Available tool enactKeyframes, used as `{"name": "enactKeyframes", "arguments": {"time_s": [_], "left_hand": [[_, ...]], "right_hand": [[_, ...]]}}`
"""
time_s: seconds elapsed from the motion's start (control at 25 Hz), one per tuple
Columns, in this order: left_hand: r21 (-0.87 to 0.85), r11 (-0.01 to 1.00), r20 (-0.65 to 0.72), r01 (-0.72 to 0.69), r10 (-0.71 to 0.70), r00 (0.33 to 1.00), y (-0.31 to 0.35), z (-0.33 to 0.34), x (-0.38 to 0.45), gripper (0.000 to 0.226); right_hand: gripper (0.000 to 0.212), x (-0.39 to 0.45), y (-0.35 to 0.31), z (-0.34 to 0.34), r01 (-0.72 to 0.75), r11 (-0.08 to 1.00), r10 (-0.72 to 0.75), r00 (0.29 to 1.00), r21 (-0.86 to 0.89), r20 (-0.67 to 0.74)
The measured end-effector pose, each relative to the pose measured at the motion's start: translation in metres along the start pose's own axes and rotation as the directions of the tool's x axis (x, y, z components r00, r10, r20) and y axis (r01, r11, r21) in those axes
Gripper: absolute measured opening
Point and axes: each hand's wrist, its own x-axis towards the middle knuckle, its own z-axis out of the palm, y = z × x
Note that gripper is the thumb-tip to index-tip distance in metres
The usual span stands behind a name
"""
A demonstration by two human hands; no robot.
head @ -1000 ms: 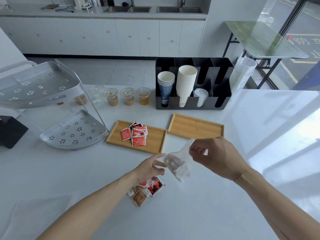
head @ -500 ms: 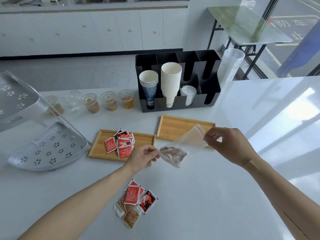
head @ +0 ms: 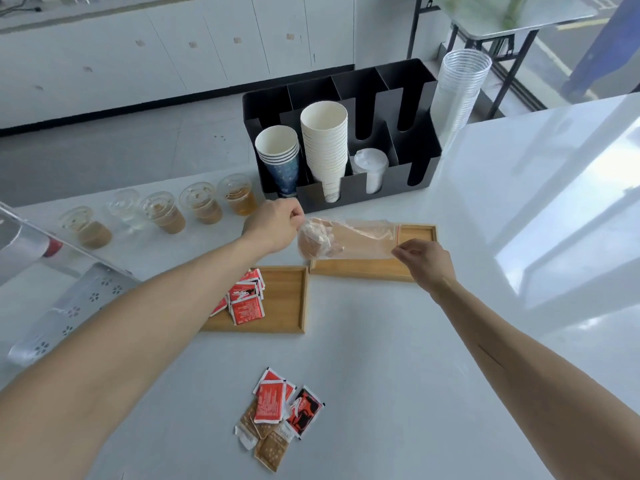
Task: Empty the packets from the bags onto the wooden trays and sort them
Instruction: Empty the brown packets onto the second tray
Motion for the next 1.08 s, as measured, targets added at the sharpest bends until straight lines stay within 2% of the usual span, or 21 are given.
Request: {"name": "enactKeyframes", "arguments": {"time_s": [0.24,0.44,0.6,0.8,1.08], "left_hand": [[0.220,0.973,0.047,-0.073,0.064,0.997,0.035,-0.011,0.026,0.012],[0.374,0.919,0.108,-0.125,0.090,0.990,0.060,-0.030,0.035,0.014],[0.478,0.861,0.178,-0.175,0.100,0.979,0.075,-0.042,0.046,0.013],[0.548,0.807,0.208,-0.221,0.125,0.970,0.088,-0.046,0.051,0.017],[0.542,0.808,0.218,-0.230,0.129,0.967,0.094,-0.053,0.051,0.018]], "right_hand": [[0.014,0.016,0.022,0.023,-0.197,0.967,0.190,0.980,0.164,0.056],[0.011,0.015,0.017,0.033,-0.286,0.884,0.267,0.958,0.369,0.104],[0.009,0.015,0.012,0.041,-0.324,0.822,0.295,0.946,0.468,0.138],[0.012,0.015,0.010,0.047,-0.360,0.772,0.313,0.933,0.523,0.179],[0.010,0.016,0.005,0.048,-0.380,0.739,0.320,0.924,0.557,0.207]]}}
